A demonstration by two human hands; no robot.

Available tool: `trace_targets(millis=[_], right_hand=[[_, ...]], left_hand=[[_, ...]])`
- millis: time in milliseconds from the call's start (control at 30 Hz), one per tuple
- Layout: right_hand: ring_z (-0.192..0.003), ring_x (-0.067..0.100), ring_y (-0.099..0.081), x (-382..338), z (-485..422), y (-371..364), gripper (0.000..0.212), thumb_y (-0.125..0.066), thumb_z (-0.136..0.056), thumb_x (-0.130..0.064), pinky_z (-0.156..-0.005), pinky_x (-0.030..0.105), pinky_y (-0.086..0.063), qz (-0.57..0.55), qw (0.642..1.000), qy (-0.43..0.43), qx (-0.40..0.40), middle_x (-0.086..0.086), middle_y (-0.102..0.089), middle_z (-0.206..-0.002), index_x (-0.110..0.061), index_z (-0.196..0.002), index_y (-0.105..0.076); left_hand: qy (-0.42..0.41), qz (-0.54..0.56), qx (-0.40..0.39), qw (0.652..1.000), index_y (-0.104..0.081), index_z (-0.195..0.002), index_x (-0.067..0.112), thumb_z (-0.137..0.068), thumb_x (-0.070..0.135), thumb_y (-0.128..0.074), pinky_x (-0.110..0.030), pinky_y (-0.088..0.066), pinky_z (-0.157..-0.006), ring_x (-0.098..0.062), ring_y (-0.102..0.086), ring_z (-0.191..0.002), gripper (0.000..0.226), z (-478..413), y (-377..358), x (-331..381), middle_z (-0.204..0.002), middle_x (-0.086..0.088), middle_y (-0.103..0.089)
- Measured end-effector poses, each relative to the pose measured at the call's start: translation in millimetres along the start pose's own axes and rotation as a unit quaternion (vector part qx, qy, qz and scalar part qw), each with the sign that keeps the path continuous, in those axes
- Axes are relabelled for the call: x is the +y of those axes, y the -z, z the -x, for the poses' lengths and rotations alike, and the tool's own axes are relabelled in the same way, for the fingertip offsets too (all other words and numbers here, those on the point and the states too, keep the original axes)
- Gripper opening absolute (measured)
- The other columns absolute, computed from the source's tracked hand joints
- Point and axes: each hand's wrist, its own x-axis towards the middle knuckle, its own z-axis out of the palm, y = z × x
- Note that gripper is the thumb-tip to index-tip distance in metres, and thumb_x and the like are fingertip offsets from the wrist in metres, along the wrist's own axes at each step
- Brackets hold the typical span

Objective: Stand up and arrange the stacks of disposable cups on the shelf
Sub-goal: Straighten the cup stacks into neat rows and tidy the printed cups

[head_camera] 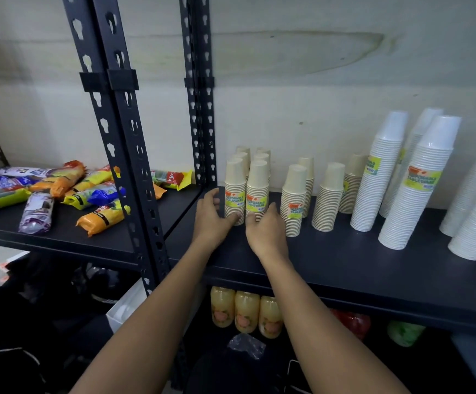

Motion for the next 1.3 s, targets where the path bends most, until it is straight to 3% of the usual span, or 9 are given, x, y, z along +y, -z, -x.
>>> trace_targets(millis=[167,333,400,533,767,900,1100,1200,1300], right_hand=[[-0.113,0.031,-0.062,-4.7,8.3,20.6,0.046,-0.056,-0.098,-0.041,-0.082,0.036,-0.049,-0.004,0.997,-0.014,-0.071,0.010,-0.063,-0.124,-0.010,-0.132,-0.052],[-0.090,0.010,-0.064,-4.7,29.4,57.9,0.028,-0.057,-0.098,-0.045,-0.076,0.029,-0.053,-0.020,0.988,0.012,-0.151,-0.007,-0.071,-0.099,-0.022,-0.103,-0.073],[-0.085,0.000,-0.063,1.6,35.4,75.6,0.024,-0.059,-0.096,-0.044,-0.072,0.022,-0.051,-0.050,0.988,0.020,-0.146,-0.013,-0.071,-0.091,-0.026,-0.096,-0.074],[-0.084,0.005,-0.073,25.6,33.0,115.9,0.021,-0.060,-0.093,-0.039,-0.084,0.040,-0.061,-0.141,0.986,0.011,-0.091,-0.013,-0.077,-0.084,-0.030,-0.083,-0.076],[-0.101,0.009,-0.066,76.6,16.2,172.7,0.015,-0.066,-0.095,-0.023,-0.072,0.013,-0.043,-0.132,0.990,-0.010,0.053,-0.012,-0.068,-0.103,-0.023,-0.109,-0.067],[-0.120,0.012,-0.059,95.5,-3.8,172.2,0.046,-0.068,-0.095,-0.027,-0.097,0.025,-0.045,-0.118,0.992,-0.028,0.029,-0.002,-0.063,-0.133,-0.016,-0.138,-0.057],[-0.140,0.019,-0.048,103.6,-28.9,154.0,0.074,-0.067,-0.094,-0.033,-0.114,0.036,-0.040,-0.100,0.993,-0.035,-0.056,0.005,-0.046,-0.156,-0.016,-0.157,-0.034],[-0.140,0.019,-0.046,100.8,-40.6,147.6,0.078,-0.068,-0.093,-0.029,-0.111,0.032,-0.039,-0.097,0.993,-0.019,-0.068,0.001,-0.048,-0.153,-0.014,-0.159,-0.029],[-0.121,0.013,-0.056,98.6,-51.0,145.1,0.061,-0.067,-0.092,-0.020,-0.094,0.025,-0.040,-0.106,0.992,-0.002,-0.074,-0.010,-0.058,-0.123,-0.021,-0.148,-0.045]], left_hand=[[-0.003,-0.010,0.026,1.000,-0.044,-0.148,0.019,-0.089,0.027,-0.077,-0.027,-0.046,-0.098,-0.013,-0.054,-0.116,0.068,11.8,8.4,8.8,-0.128,0.000,-0.047],[-0.013,0.012,0.076,0.997,-0.054,-0.136,0.017,-0.094,0.019,-0.069,-0.022,-0.048,-0.087,-0.008,-0.058,-0.105,0.045,40.6,6.1,32.7,-0.123,0.000,-0.054],[-0.031,0.027,0.083,0.996,-0.058,-0.129,0.017,-0.093,0.017,-0.068,-0.016,-0.050,-0.079,-0.005,-0.060,-0.100,0.037,51.4,-0.5,43.9,-0.118,-0.001,-0.059],[-0.042,0.059,0.046,0.996,-0.062,-0.121,0.018,-0.093,0.015,-0.067,-0.007,-0.050,-0.072,-0.008,-0.066,-0.096,0.028,69.9,-21.5,72.7,-0.107,0.002,-0.066],[-0.016,0.065,-0.004,0.998,-0.048,-0.146,0.012,-0.090,0.026,-0.076,-0.024,-0.049,-0.101,-0.013,-0.056,-0.125,0.064,83.7,-78.5,94.6,-0.135,0.000,-0.061],[0.018,0.049,-0.005,0.999,-0.035,-0.156,0.020,-0.085,0.035,-0.080,-0.044,-0.045,-0.113,-0.017,-0.048,-0.138,0.085,82.5,-102.2,89.9,-0.150,-0.001,-0.051],[0.012,0.045,0.015,0.999,-0.035,-0.155,0.021,-0.083,0.031,-0.083,-0.038,-0.043,-0.114,-0.015,-0.048,-0.138,0.087,73.1,-115.6,82.7,-0.149,0.001,-0.052],[-0.004,0.049,0.022,0.999,-0.038,-0.153,0.020,-0.082,0.026,-0.084,-0.035,-0.046,-0.110,-0.013,-0.053,-0.132,0.085,68.7,-119.5,83.3,-0.143,0.002,-0.058],[-0.013,0.044,0.039,0.998,-0.044,-0.147,0.018,-0.081,0.025,-0.086,-0.033,-0.049,-0.105,-0.013,-0.057,-0.126,0.078,65.7,-123.4,83.8,-0.137,0.003,-0.061]])
